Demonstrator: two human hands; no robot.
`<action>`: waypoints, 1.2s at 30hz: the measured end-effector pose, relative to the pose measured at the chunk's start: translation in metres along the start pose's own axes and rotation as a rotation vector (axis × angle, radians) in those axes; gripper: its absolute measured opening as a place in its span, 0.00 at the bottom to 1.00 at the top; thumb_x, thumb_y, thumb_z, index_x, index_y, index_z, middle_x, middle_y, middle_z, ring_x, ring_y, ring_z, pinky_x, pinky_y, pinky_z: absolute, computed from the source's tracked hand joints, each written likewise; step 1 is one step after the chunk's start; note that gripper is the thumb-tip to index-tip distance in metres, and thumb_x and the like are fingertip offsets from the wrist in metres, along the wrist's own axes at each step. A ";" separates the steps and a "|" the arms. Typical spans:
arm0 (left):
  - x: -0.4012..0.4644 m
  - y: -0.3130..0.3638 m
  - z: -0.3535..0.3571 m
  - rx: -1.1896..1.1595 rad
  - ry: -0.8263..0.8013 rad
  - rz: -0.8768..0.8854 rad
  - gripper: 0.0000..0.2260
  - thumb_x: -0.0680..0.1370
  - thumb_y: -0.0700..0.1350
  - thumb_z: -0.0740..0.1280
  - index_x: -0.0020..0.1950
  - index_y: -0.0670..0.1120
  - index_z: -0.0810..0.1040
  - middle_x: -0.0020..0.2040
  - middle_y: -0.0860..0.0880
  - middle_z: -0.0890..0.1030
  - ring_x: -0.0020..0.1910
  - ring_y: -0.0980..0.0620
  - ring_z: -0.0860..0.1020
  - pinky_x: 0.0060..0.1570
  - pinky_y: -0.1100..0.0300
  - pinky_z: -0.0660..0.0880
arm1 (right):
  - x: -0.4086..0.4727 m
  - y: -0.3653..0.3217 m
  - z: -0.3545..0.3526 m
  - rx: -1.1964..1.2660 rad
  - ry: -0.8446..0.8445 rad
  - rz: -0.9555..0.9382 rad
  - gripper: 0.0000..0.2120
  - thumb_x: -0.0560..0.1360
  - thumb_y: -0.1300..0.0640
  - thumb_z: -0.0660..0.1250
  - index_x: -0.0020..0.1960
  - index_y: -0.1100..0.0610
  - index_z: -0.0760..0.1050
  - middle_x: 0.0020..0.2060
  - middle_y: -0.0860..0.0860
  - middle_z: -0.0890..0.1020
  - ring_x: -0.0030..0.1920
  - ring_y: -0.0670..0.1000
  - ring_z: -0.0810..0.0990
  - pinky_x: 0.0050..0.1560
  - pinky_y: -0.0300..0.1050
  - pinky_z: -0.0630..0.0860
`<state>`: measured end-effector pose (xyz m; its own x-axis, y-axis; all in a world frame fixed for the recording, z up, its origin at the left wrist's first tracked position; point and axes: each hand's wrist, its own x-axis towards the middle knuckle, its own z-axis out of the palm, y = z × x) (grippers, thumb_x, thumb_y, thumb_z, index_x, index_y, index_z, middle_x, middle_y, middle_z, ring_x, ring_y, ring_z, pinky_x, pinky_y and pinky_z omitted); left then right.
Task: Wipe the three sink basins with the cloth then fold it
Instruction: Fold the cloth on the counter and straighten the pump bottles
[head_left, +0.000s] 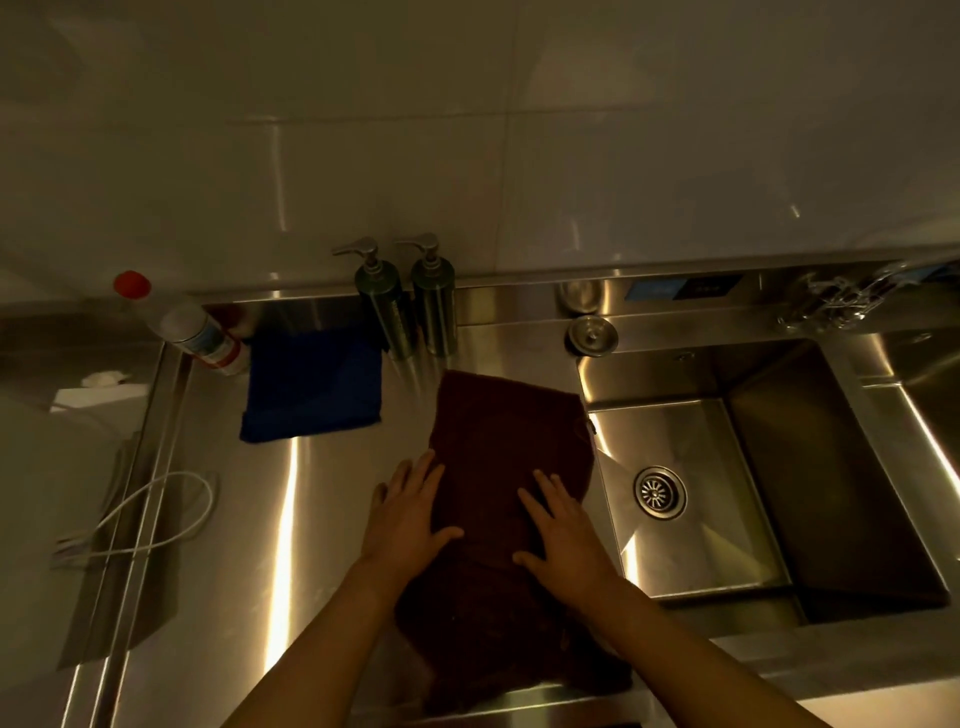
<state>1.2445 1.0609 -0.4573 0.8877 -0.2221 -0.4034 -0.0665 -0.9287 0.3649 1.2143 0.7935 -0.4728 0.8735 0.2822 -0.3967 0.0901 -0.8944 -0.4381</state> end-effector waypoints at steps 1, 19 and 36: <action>-0.006 -0.003 0.002 -0.024 0.007 -0.034 0.47 0.76 0.72 0.66 0.86 0.54 0.48 0.86 0.52 0.45 0.84 0.45 0.48 0.79 0.36 0.52 | -0.003 0.002 0.001 0.002 -0.012 -0.021 0.46 0.75 0.38 0.69 0.83 0.44 0.46 0.81 0.44 0.36 0.80 0.49 0.33 0.79 0.54 0.44; -0.126 0.018 0.063 -0.033 0.073 -0.402 0.50 0.75 0.77 0.56 0.86 0.48 0.44 0.86 0.46 0.43 0.84 0.42 0.47 0.78 0.38 0.55 | -0.051 0.006 0.009 -0.110 -0.168 -0.270 0.46 0.72 0.40 0.72 0.82 0.41 0.49 0.82 0.41 0.38 0.80 0.46 0.35 0.79 0.50 0.41; -0.058 0.022 0.040 -0.067 0.021 -0.053 0.42 0.80 0.59 0.70 0.86 0.50 0.49 0.86 0.46 0.45 0.85 0.45 0.45 0.83 0.47 0.50 | 0.027 -0.022 -0.060 -0.113 0.000 0.018 0.34 0.79 0.54 0.65 0.81 0.56 0.58 0.81 0.53 0.57 0.81 0.58 0.54 0.78 0.56 0.59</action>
<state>1.1730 1.0415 -0.4598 0.8986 -0.1664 -0.4059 0.0106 -0.9168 0.3992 1.2644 0.8001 -0.4256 0.8756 0.2653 -0.4037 0.1275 -0.9330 -0.3366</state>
